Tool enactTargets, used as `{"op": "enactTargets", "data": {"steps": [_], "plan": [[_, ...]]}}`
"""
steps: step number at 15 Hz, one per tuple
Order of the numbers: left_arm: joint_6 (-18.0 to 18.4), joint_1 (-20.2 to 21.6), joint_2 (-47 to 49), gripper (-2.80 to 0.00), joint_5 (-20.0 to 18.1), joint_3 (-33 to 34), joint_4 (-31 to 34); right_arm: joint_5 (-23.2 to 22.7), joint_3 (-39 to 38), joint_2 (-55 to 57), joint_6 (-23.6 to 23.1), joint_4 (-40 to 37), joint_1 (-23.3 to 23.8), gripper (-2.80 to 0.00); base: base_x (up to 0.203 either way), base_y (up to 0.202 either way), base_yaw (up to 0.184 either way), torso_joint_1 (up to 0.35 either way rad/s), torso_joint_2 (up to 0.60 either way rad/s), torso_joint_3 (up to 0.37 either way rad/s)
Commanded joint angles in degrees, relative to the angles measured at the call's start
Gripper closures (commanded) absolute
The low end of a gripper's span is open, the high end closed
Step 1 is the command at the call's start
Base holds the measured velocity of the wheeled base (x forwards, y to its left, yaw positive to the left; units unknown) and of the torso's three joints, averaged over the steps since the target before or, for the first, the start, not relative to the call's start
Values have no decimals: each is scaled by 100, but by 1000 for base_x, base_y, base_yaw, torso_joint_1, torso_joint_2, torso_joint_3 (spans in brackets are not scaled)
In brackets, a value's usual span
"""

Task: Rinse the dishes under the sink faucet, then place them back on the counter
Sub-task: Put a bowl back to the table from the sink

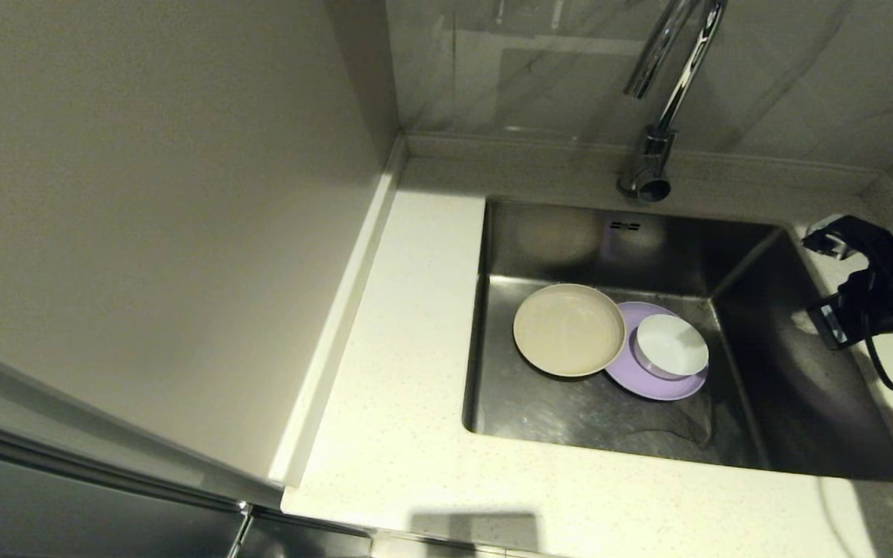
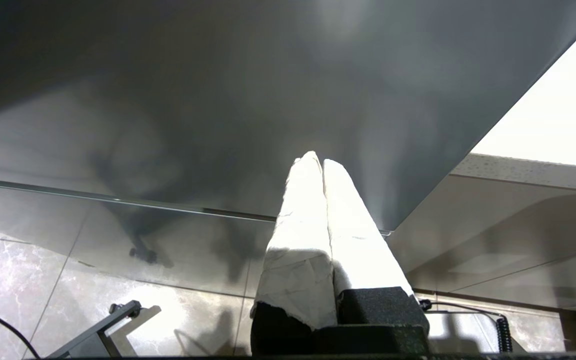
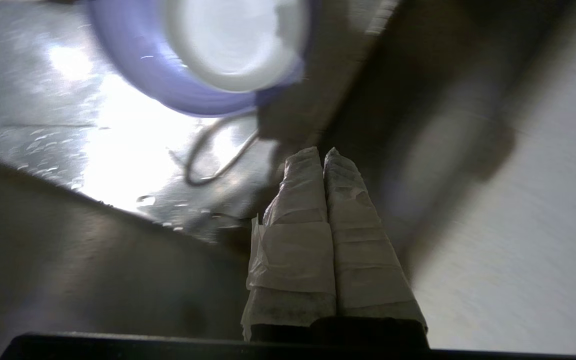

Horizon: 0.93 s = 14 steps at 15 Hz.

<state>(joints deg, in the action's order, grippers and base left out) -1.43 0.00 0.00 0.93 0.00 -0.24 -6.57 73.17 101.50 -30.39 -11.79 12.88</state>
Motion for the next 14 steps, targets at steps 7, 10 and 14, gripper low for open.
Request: {"op": "enactTargets", "data": {"steps": [7,10,14], "plan": [[-7,0,-18,0,4,0,-2,151,-77,772,154,41,-888,0,0,0,0,0,0,0],[-7,0,-18,0,4,0,-2,292,-64,1061,156,498,-968,-280,0,0,0,0,0,0],[-7,0,-18,0,4,0,-2,212,-127,1334,119,1032,-1032,-280,0,0,0,0,0,0]]}}
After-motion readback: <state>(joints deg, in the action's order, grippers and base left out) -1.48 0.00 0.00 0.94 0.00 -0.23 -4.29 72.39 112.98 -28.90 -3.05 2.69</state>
